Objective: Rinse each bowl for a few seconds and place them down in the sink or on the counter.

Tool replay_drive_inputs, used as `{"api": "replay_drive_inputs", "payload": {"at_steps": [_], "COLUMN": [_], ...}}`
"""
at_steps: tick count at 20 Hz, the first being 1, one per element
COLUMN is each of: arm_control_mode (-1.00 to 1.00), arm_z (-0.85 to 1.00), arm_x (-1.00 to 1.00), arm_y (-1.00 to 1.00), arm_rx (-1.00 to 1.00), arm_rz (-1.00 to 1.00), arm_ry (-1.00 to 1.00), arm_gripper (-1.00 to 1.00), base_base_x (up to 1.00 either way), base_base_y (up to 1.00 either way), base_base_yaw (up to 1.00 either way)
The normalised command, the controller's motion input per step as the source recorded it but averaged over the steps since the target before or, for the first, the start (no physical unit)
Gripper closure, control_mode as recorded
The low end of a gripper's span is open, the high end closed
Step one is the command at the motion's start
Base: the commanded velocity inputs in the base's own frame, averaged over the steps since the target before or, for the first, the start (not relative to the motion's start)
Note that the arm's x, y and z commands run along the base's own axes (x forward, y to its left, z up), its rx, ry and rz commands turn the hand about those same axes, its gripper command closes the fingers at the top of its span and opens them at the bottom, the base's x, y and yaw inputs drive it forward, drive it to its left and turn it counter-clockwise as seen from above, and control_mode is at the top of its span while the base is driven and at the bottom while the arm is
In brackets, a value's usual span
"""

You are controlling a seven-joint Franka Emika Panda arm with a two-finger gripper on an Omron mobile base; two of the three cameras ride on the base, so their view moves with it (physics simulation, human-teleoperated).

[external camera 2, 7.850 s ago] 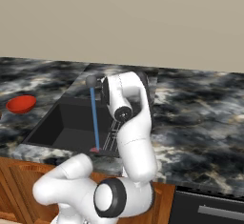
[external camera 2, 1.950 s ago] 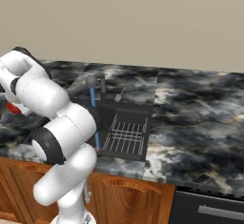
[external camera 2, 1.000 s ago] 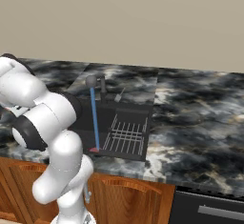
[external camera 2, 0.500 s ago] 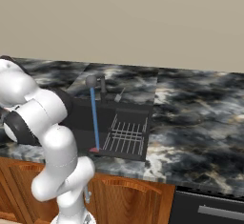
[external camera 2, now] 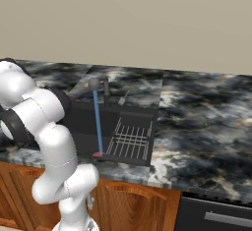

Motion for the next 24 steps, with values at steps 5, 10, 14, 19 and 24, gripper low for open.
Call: {"api": "replay_drive_inputs", "payload": {"at_steps": [5, 10, 14, 19, 24], "arm_control_mode": [-1.00, -1.00, -1.00, -1.00, -1.00], "arm_z": [0.00, -0.01, -0.04, -0.05, -0.06], "arm_x": [0.37, 0.39, 0.38, 0.34, 0.30], "arm_y": [-0.02, 0.00, 0.00, 0.00, 0.00], "arm_rx": [-0.02, -0.01, 0.00, 0.00, -0.02], "arm_rz": [-0.01, 0.00, 0.00, 0.00, 0.00], "arm_ry": [0.06, 0.08, 0.08, 0.06, 0.07], "arm_gripper": [-1.00, -1.00, -1.00, -1.00, -1.00], "base_base_x": [0.00, 0.00, 0.00, 0.00, 0.00], "base_base_y": [0.00, 0.00, 0.00, 0.00, 0.00], "base_base_yaw": [0.00, 0.00, 0.00, 0.00, 0.00]}}
